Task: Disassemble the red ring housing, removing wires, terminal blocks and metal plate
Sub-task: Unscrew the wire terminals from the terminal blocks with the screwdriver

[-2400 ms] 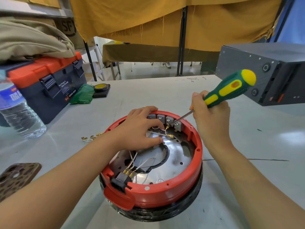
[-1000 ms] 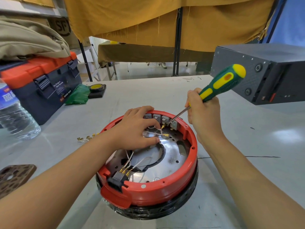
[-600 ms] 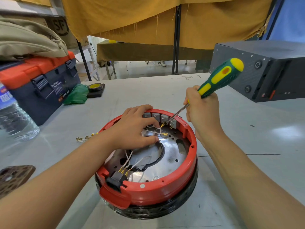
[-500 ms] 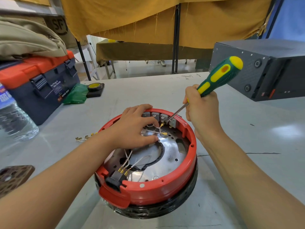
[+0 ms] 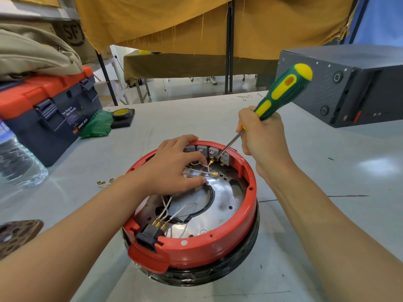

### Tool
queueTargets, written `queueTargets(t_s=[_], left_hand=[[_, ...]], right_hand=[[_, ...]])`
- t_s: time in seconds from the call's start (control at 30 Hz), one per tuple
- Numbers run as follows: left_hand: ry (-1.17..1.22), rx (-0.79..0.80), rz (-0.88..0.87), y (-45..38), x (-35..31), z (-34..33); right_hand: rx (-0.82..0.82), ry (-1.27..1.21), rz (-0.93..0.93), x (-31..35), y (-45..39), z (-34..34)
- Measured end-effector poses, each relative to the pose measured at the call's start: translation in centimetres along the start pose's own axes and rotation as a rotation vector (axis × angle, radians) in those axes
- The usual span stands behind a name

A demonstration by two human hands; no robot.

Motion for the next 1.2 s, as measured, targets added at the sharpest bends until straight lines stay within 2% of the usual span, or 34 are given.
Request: queueTargets(t_s=[0.2, 0.5, 0.73, 0.87, 0.97, 1.1, 1.2], left_hand=[[0.005, -0.010, -0.003, 0.0, 0.1, 0.0], [0.019, -0.012, -0.006, 0.1, 0.1, 0.0], [0.019, -0.017, -0.003, 0.2, 0.0, 0.1], [0.016, -0.009, -0.004, 0.2, 0.0, 0.0], [0.016, -0.010, -0.007, 0.2, 0.0, 0.0], [0.010, -0.010, -0.008, 0.1, 0.1, 0.0], [0.017, -0.011, -0.010, 0.2, 0.1, 0.0]], right_hand=[[0.036, 0.085, 0.041, 0.3, 0.0, 0.2], [0.288, 0.075, 0.022, 0.9, -0.3, 2.3], [0.173, 0.123, 0.223, 1.1, -0.5, 2.1], [0.153, 0.127, 0.230, 1.5, -0.5, 1.8], [0.143, 0.222, 0.219, 2.0, -1.1, 1.8], [0.245, 0.329, 0.223, 2.6, -2.1, 1.6], [0.209, 0.264, 0.229, 2.2, -2.1, 1.2]])
Point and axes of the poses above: each hand's wrist, its own y-axis away from the middle knuckle, its own z-axis out of the back of the hand, x = y × z, the point moved 1 cm from there along -y, towards the middle knuckle, and after that the axes turned 4 degrees about -y, right-handed, at the moved point
